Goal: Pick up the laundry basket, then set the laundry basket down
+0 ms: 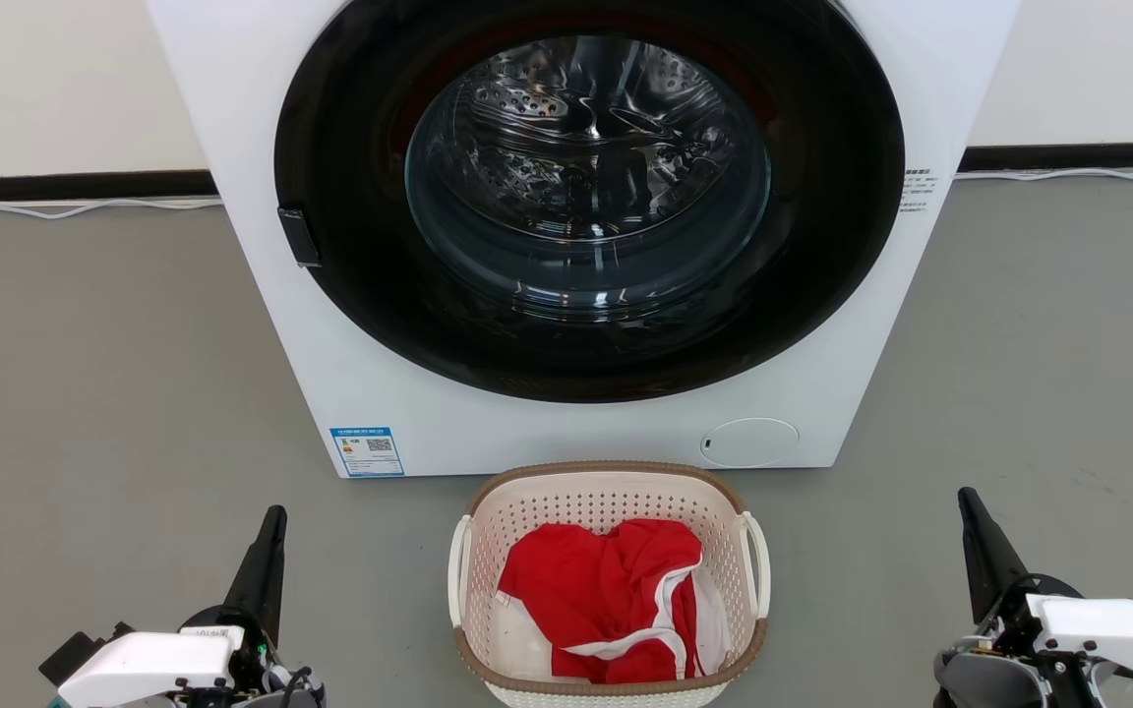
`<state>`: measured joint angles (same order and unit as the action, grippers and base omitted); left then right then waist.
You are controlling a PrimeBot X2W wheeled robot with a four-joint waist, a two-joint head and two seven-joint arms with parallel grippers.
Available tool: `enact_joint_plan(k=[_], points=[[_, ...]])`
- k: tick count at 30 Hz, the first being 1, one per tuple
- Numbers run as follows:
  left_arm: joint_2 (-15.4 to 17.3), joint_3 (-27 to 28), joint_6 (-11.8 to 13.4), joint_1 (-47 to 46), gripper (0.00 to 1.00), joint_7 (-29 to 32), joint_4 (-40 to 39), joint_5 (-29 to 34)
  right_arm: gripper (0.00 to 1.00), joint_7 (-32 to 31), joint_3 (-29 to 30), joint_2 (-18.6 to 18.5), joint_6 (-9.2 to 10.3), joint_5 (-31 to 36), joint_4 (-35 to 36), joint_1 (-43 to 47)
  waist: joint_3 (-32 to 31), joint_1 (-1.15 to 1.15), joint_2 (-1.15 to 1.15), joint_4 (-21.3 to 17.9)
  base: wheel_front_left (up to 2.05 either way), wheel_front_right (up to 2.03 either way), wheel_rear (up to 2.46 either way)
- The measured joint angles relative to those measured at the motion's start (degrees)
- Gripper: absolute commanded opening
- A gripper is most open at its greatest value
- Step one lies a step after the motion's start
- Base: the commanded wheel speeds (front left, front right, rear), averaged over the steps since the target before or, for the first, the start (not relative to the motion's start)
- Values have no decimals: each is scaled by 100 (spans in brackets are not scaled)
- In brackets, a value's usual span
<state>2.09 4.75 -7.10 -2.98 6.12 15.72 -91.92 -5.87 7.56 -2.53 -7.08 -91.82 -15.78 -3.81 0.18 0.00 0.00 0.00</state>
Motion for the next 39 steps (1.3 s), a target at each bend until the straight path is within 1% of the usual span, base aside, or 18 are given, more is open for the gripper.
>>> enact_joint_plan(k=[39], points=[[0,0,0,0,0,0,0,-1,0,0,0,0,0,0,0,0,0,0,0,0,0,0,0]])
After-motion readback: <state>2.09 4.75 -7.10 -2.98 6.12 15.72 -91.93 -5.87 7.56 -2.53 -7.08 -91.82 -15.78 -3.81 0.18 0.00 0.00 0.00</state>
